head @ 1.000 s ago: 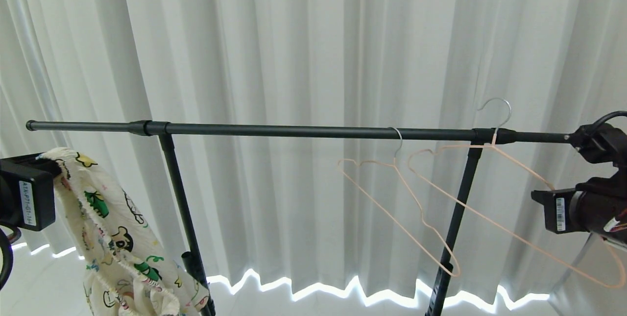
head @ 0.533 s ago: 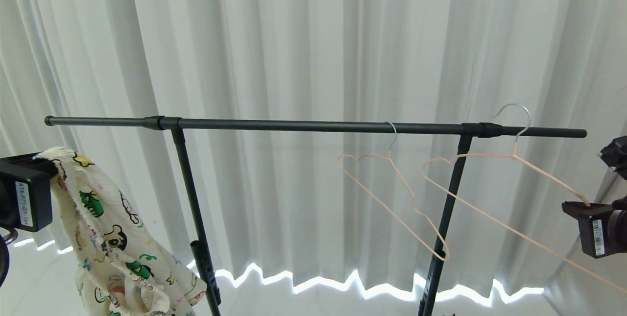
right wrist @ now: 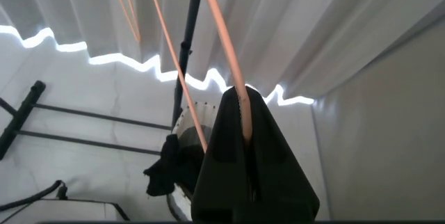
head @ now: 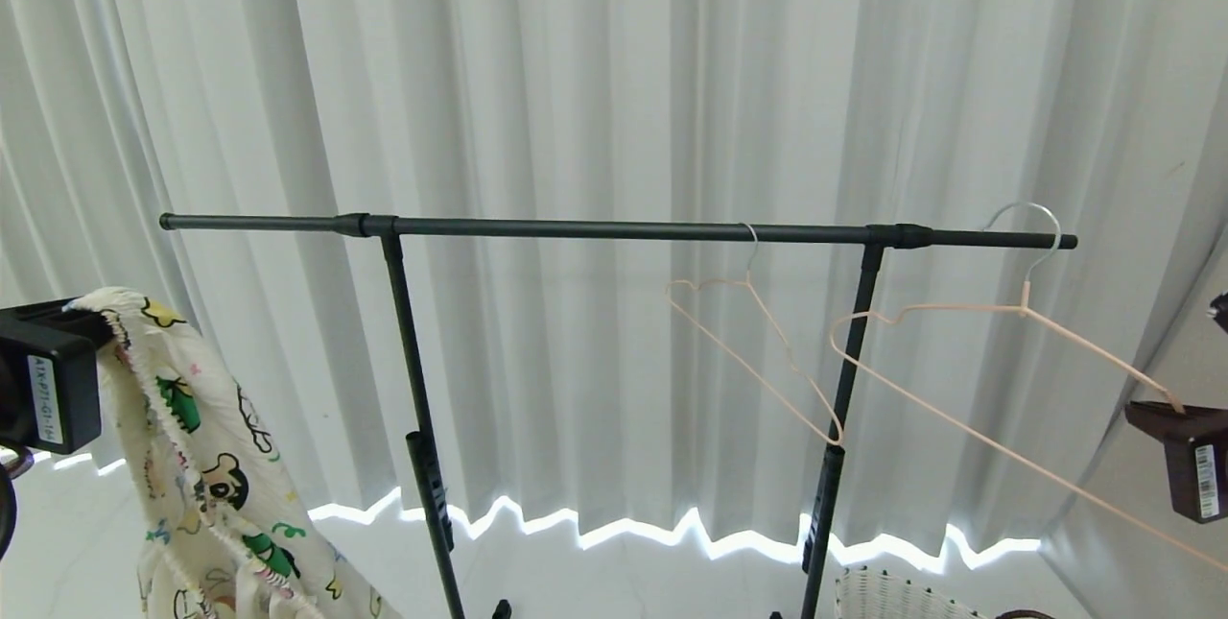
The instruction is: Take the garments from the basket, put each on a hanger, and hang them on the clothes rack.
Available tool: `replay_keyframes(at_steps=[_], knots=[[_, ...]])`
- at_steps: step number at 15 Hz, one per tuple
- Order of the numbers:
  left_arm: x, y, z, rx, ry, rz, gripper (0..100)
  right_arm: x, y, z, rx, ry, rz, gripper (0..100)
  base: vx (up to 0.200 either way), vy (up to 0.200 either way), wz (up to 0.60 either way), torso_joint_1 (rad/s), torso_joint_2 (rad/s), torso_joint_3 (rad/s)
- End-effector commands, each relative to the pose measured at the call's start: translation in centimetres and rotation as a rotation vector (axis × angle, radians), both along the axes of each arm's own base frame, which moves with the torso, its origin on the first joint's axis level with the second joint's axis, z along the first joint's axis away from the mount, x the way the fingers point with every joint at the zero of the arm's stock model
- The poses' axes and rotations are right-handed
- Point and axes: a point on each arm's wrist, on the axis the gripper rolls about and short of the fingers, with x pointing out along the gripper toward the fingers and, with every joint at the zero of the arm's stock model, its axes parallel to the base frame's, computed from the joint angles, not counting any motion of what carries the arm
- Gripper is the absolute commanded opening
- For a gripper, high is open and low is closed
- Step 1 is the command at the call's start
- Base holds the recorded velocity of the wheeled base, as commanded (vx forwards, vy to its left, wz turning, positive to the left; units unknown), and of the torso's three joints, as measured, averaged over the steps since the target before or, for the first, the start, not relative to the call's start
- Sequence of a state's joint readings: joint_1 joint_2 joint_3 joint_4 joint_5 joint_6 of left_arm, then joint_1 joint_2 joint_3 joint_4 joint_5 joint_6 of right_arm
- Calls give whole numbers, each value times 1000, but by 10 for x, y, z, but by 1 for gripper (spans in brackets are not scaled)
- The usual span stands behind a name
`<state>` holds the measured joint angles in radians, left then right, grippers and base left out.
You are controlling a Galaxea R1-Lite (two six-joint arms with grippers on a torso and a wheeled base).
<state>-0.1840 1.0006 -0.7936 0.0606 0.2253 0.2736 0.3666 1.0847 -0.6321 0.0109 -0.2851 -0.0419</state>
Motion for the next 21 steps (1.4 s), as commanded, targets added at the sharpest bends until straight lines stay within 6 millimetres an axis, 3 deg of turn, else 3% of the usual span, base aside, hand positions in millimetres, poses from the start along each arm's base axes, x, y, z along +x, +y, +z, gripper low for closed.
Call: replay_keyframes(at_steps=[1,7,21], knots=[[0,0,0,0,2,0,0,-5,-2,3,2,-16,4,0,0,0,0,0,0,0],[5,-1,7,-1,-28,1,0,-19,-7,16,-17,-100,24,0,0,0,0,0,0,0],[8,-2,10,2,-42,-4,0,-26,-8,22,-25,-142,53,0,0,200,0,3,1,1]])
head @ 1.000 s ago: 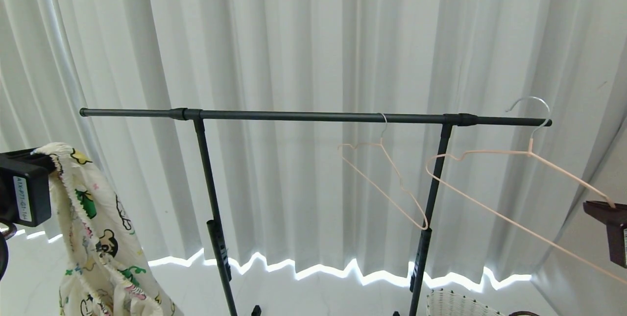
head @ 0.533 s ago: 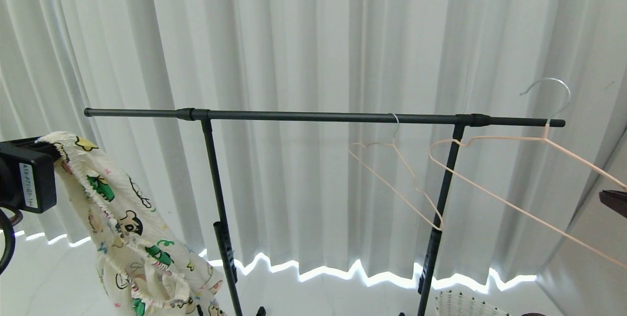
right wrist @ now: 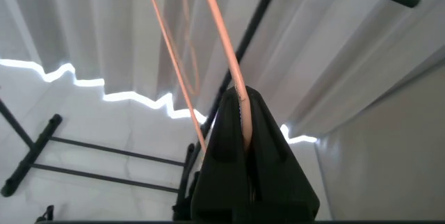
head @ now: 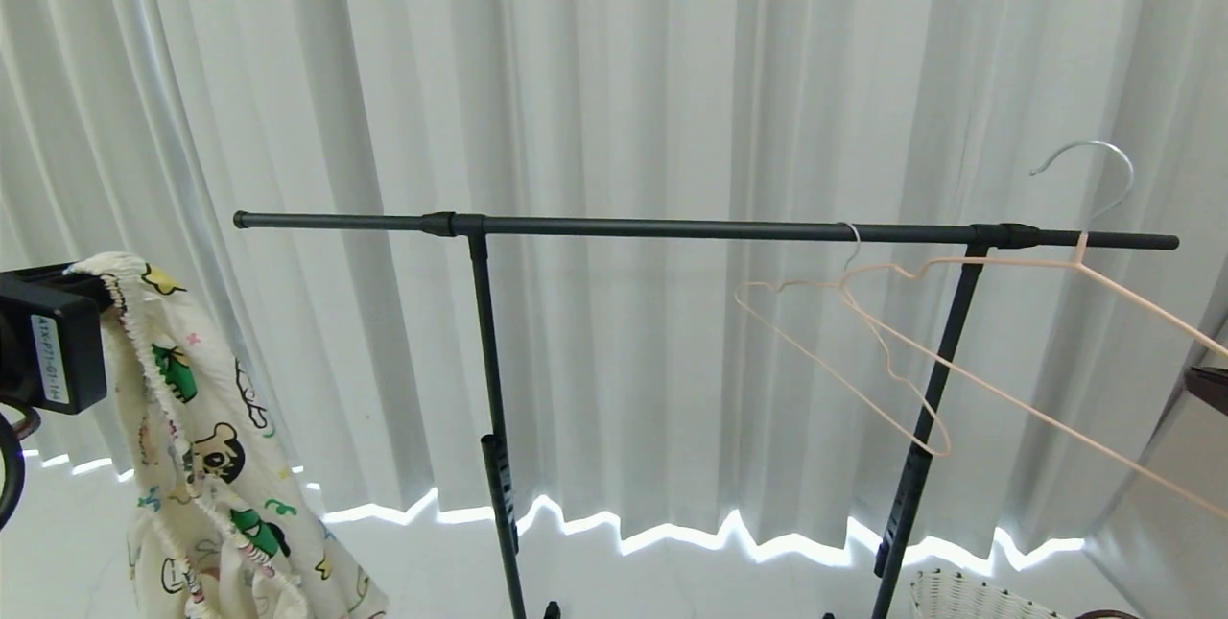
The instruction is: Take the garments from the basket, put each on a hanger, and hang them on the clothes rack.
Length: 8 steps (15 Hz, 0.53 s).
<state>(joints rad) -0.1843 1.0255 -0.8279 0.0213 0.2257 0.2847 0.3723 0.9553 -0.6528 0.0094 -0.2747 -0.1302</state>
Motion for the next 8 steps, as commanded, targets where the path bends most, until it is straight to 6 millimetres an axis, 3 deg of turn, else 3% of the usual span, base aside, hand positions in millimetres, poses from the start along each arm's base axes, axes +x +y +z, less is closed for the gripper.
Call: replay_keyframes(at_steps=[1,5,8], knots=[[1,-1,-1,0,8,-4,0,0,3,-1,-2,8,26,0,0,0,0,0,0,0],[7,-8,-11,10,55,-49,0,1,21,-6,4,44,154,0,0,0,0,0,0,0],[27,-17,-18,16,92,-76,0,9,50,-9,59,56,282,0,0,0,0,0,0,0]])
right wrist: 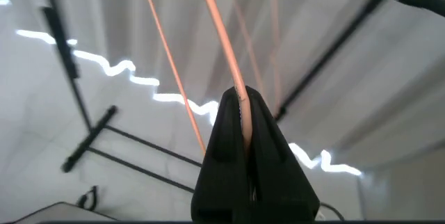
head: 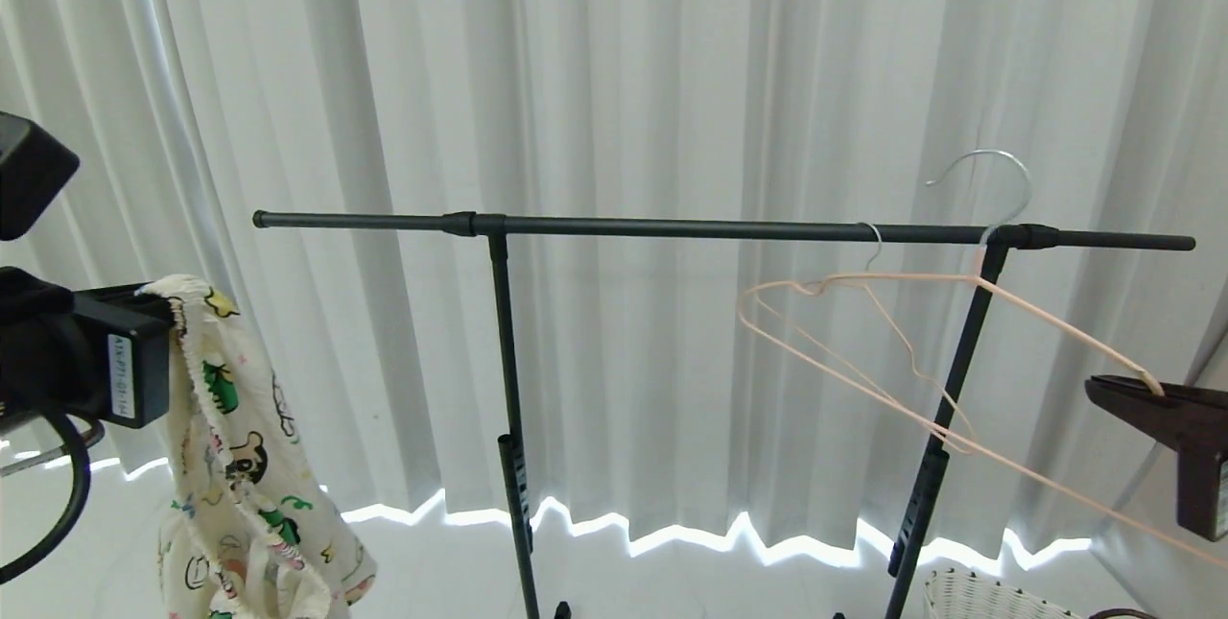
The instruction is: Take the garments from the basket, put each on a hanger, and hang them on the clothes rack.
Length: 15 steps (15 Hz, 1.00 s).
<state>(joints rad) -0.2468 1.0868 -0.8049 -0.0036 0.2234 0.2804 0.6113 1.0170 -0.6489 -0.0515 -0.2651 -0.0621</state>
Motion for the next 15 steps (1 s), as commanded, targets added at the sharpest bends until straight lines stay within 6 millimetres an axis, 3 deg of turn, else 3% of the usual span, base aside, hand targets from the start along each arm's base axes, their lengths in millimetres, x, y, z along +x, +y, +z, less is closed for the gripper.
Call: replay_keyframes(at_steps=[1,3,6,9,12,15], knots=[[19,-7,-7,11,36,-14,0,9,25,-6,10,32,92,0,0,0,0,0,0,0],[29,-10,-6,13,42,-9,0,9,39,-8,32,37,148,0,0,0,0,0,0,0],[54,-18,2,-13,45,-8,0,5,75,-10,88,28,296,0,0,0,0,0,0,0],[78,-27,-6,-70,94,31,0,-3,106,-15,147,41,399,0,0,0,0,0,0,0],[102,-43,-5,-185,90,117,0,-3,125,-15,166,40,438,0,0,0,0,0,0,0],[108,-48,-8,-194,101,114,0,3,139,-12,192,48,435,0,0,0,0,0,0,0]])
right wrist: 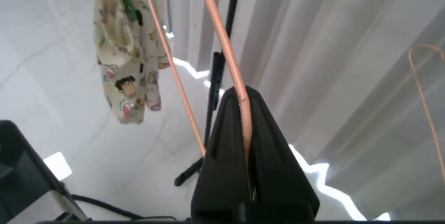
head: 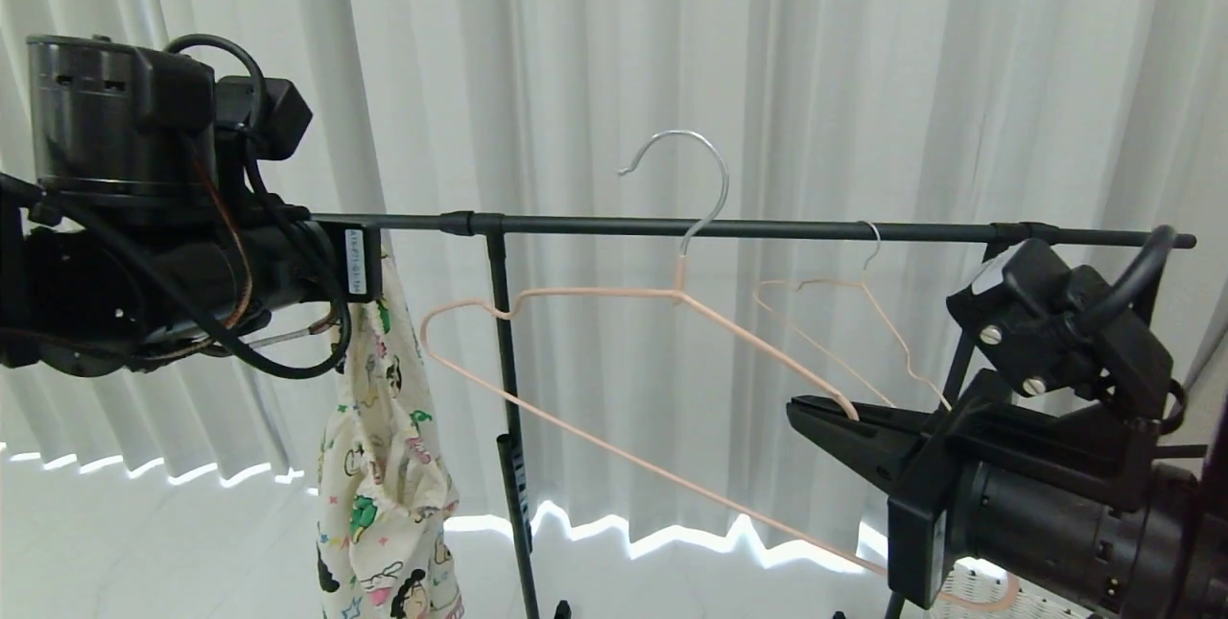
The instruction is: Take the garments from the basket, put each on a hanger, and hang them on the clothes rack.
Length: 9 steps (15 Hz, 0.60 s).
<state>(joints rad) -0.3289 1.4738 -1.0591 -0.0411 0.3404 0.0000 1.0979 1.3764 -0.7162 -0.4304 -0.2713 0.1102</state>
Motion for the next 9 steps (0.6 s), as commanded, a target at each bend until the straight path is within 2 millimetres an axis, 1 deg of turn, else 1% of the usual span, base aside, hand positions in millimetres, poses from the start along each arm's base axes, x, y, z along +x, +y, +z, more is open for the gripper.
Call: replay_keyframes(at_steps=[1,4,6,9], knots=[[10,-5,-9,7,34,0,0,6,14,-5,-15,13,5,0,0,0,0,0,0,0],[13,-4,-11,0,37,19,0,7,22,-6,8,9,14,0,0,0,0,0,0,0],[20,-1,-13,16,38,90,0,4,22,-6,17,19,22,0,0,0,0,0,0,0],[24,-2,-10,10,24,103,0,2,24,-6,22,25,30,0,0,0,0,0,0,0]])
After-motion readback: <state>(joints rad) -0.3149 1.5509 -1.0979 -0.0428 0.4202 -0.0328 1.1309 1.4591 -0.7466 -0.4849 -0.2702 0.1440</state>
